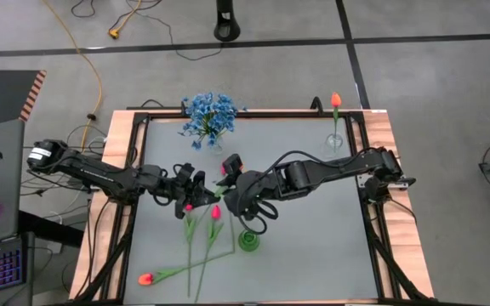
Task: Sort flowers into vase by color
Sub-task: Put the right orange tulip into the top right transparent vase
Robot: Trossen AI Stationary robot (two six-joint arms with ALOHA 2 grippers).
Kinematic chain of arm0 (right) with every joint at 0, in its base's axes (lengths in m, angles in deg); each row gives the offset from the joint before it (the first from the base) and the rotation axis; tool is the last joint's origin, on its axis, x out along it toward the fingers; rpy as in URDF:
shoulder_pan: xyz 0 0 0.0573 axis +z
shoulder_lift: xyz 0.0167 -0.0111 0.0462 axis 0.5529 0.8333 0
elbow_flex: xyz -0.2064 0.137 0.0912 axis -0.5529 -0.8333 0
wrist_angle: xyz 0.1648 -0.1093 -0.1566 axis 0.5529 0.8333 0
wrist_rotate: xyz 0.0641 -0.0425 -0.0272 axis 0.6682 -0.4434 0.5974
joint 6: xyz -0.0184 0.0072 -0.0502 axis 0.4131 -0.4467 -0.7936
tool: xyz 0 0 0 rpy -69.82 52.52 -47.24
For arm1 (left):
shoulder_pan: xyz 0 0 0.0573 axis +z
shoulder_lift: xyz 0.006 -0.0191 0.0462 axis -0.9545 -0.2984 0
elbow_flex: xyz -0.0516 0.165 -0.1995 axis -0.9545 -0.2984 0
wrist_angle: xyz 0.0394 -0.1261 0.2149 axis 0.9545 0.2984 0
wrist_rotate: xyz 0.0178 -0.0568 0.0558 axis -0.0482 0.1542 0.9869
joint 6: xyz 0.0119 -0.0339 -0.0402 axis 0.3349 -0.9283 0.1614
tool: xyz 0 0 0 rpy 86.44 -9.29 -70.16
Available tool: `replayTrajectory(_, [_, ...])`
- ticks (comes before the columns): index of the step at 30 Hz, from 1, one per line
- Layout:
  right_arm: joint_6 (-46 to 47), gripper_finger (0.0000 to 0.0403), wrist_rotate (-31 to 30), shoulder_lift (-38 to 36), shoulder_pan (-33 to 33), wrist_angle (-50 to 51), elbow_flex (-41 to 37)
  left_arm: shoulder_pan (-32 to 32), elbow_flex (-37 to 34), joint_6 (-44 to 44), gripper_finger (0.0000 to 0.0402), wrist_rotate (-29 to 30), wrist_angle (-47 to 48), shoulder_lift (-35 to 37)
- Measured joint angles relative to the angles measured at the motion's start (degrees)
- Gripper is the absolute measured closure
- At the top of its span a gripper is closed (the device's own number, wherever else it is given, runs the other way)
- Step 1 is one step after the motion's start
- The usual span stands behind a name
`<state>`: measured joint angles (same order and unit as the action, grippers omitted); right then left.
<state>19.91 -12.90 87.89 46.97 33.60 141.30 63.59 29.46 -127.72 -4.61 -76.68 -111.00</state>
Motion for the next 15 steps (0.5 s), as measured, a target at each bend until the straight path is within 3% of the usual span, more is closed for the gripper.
replayTrajectory(7, [-0.8, 0.0254, -0.2, -0.6, 1.1, 0.2, 0.0, 0.1, 0.0, 0.2, 0.0396, 2.7, 3.8, -0.1])
replayTrajectory(15, [5.3, 0.026, -7.2, -5.9, 3.8, 1.9, 0.0, 0.1, 0.0, 4.2, 0.0396, 8.5, 7.9, -0.2])
